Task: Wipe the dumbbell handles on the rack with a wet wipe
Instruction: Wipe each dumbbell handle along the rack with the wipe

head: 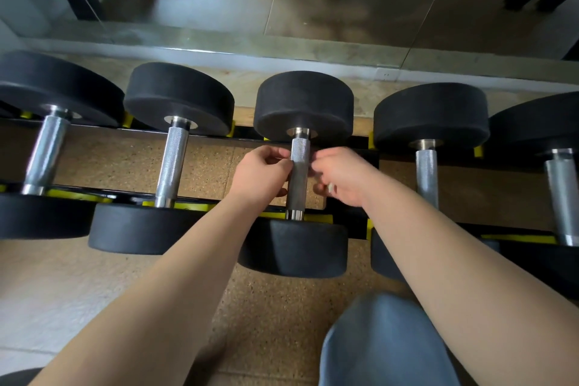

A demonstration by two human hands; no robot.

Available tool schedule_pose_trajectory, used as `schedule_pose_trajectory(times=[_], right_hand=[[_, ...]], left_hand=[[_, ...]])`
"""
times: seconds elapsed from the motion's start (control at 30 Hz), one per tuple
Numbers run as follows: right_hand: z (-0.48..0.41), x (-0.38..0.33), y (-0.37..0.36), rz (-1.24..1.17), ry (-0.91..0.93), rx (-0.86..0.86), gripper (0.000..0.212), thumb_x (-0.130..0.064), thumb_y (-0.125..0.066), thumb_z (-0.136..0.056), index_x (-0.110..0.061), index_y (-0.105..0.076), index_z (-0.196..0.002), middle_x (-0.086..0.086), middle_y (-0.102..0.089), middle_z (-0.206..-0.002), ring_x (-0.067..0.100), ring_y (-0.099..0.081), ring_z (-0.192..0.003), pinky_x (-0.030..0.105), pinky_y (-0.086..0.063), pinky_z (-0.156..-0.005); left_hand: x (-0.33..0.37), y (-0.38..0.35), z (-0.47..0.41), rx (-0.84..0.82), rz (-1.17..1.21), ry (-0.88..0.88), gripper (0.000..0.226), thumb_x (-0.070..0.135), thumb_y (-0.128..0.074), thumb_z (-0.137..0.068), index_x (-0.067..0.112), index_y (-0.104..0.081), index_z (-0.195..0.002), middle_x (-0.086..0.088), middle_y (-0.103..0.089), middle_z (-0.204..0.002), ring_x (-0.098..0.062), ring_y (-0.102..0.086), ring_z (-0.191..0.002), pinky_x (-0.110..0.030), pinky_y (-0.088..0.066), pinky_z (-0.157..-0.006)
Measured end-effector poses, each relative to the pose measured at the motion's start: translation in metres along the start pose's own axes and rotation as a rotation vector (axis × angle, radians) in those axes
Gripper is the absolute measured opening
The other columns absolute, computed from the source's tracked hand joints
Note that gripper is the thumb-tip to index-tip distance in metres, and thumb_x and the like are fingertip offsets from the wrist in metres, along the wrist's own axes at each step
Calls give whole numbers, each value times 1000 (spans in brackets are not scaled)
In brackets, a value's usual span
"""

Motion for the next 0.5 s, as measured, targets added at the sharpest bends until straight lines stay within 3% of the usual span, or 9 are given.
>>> schedule_pose_trajectory(times=[0.07, 0.13, 0.2, 0.3, 0.37, 0.43, 0.5], right_hand=[[10, 22, -9, 343, -94, -171, 16, 1, -54, -96, 0, -67, -105, 19, -65, -94, 19, -55, -65, 32, -45, -66], [16, 34, -13, 473, -115, -281, 15, 0, -60, -93, 1, -69, -106, 25, -71, -107, 21, -57, -73, 32, -45, -68], [13, 29, -13, 371, -109, -228, 15, 2, -57, -95, 3, -67, -105, 25, -70, -105, 19, -55, -66, 31, -47, -66], [-2, 3, 0, -118, -10, -19, 21, 8, -49, -97, 0, -68, -98, 12, -56, -75, 12, -42, -53, 26, -41, -55], [-9, -7, 3, -373, 30, 6, 26, 8, -49, -99, -2, -72, -104, 3, -52, -68, 9, -36, -51, 24, -41, -54], [-8, -4, -2, -393, -8, -58, 28, 7, -48, -99, -3, -71, -112, 1, -50, -69, 8, -35, -53, 23, -43, -52], [0, 13, -12, -172, -112, -164, 24, 5, -47, -99, -7, -67, -102, 3, -49, -71, 8, -38, -53, 22, -45, -47]], left_hand=[[1, 0, 0, -3, -26, -3, 9, 18, -68, -91, 27, -68, -92, 4, -76, -90, -16, -75, -86, -31, -58, -62], [3, -1, 2, -4, -42, -9, 9, 19, -67, -92, 28, -67, -92, 3, -75, -91, -16, -74, -87, -30, -56, -61], [6, 0, 5, 2, -58, -17, 10, 19, -67, -93, 29, -67, -92, 4, -75, -91, -16, -74, -88, -29, -55, -59], [10, 0, 11, 10, -98, -39, 11, 19, -68, -91, 29, -68, -95, 7, -73, -90, -14, -73, -89, -27, -56, -58], [12, 0, 15, 10, -123, -50, 14, 18, -68, -90, 28, -69, -100, 8, -72, -89, -14, -73, -90, -27, -58, -60], [13, -1, 17, 3, -130, -48, 18, 18, -69, -89, 27, -69, -104, 7, -72, -90, -15, -73, -92, -27, -56, -59], [12, -1, 17, -13, -117, -36, 19, 15, -69, -89, 28, -70, -103, 5, -74, -93, -16, -73, -93, -26, -55, -61]])
Point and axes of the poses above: each hand's wrist, its own z-axis away from the middle knuckle, its own y-axis out of the back of the hand, x = y × z, the point moved 10 cm from there along -z, towards the middle knuckle
